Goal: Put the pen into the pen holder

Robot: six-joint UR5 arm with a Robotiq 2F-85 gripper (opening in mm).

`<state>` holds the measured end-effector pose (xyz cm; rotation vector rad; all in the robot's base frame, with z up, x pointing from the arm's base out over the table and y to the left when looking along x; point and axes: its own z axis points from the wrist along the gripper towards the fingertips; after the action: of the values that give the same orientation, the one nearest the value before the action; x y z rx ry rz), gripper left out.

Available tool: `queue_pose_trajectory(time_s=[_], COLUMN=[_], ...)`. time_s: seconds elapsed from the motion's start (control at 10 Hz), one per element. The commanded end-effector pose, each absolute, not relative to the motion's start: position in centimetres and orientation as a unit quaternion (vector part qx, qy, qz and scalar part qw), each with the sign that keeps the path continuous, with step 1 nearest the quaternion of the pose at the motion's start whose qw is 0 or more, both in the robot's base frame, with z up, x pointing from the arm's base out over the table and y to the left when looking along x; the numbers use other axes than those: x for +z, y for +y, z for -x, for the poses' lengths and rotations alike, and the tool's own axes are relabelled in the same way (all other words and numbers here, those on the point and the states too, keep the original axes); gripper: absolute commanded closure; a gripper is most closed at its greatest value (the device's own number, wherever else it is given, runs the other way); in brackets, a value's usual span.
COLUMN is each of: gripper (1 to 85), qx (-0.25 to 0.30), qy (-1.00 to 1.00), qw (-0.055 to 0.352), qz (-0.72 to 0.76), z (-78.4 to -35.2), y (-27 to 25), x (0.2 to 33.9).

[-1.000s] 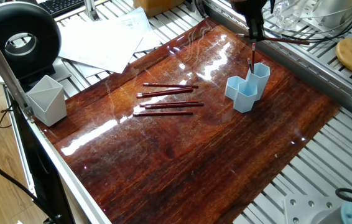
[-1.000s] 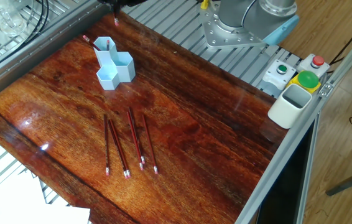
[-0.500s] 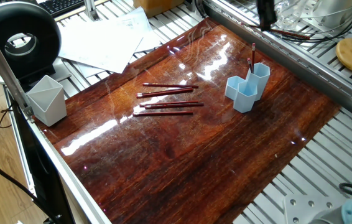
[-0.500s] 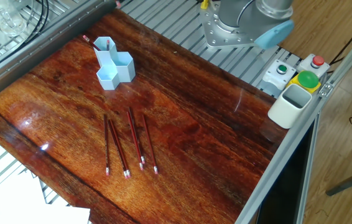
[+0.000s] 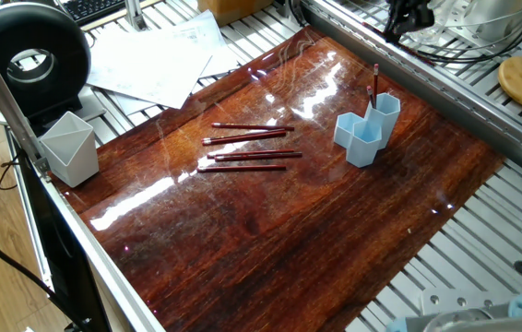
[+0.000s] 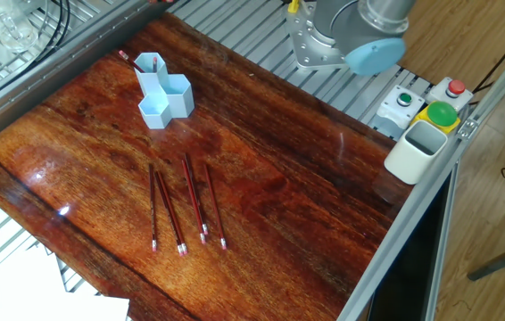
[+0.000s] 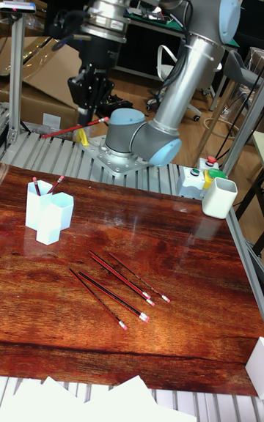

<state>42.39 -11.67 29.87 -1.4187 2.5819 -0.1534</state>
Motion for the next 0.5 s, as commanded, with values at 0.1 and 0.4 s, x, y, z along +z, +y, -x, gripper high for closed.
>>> queue_pose_trajectory(time_s=[0.1,0.4], gripper=[84.7,84.7], qx=[-0.034,-0.014], qy=[0.846,0.829], qw=[0.187,0.224], qz=[0.498,0.513], z=[-44.0,-44.6], y=[-10.6,-10.4], x=[29.3,27.9])
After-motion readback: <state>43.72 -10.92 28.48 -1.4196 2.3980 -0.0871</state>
